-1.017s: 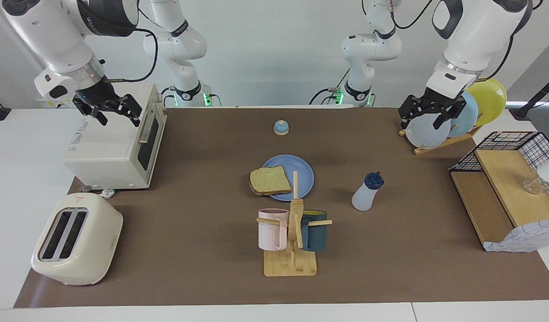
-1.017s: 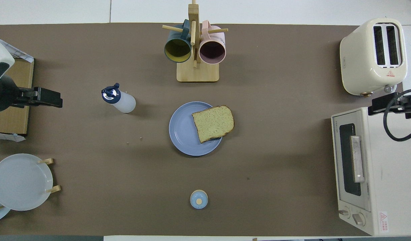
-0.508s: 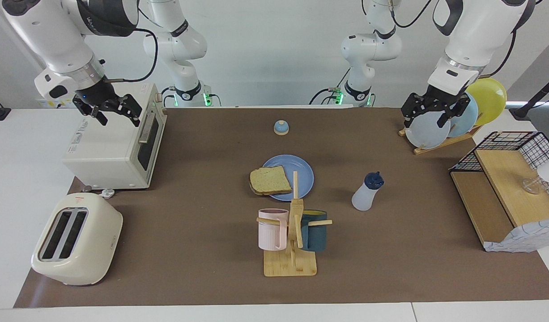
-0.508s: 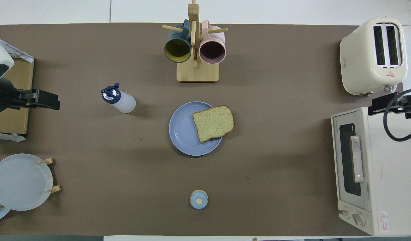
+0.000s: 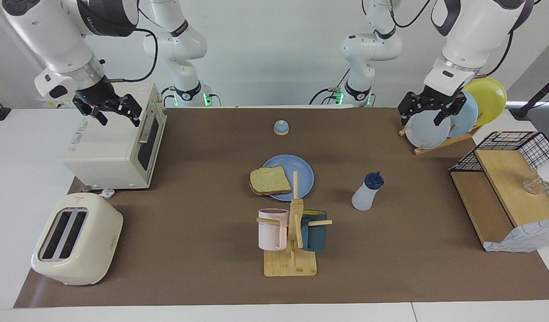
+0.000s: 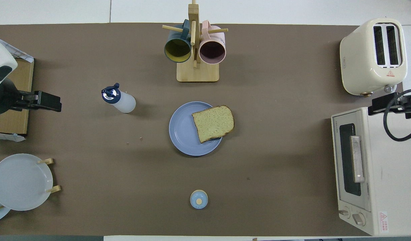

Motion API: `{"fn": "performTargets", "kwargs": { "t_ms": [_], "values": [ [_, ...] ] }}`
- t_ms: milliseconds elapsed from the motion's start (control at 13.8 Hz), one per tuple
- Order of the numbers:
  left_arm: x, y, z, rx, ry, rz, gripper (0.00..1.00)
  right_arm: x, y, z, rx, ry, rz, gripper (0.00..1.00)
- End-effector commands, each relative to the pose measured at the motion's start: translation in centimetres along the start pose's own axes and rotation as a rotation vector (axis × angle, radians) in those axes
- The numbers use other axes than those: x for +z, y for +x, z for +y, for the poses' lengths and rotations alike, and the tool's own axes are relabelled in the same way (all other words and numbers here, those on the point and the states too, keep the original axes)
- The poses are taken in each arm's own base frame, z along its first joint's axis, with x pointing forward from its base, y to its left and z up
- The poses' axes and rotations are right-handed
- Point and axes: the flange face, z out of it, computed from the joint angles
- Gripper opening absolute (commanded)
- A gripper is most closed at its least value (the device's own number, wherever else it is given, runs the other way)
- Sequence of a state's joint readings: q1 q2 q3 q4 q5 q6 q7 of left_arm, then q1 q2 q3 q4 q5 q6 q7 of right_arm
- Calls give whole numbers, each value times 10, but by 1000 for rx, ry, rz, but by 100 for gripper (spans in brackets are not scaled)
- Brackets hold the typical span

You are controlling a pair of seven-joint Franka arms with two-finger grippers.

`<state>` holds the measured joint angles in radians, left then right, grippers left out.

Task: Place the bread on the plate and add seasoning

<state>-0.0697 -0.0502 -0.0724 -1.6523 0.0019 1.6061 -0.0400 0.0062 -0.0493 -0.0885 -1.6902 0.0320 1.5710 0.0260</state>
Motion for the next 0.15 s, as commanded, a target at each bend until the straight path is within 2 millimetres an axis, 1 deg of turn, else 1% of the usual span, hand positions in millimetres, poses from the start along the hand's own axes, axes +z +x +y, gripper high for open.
{"fn": "performTargets", "kwargs": {
  "t_ms": [0, 73],
  "values": [
    [-6, -3, -2, 10, 1, 5, 100, -1, -3, 2, -18, -5, -1, 100],
    [-6, -3, -2, 10, 1, 5, 100, -1, -3, 3, -16, -5, 0, 100]
  ]
}}
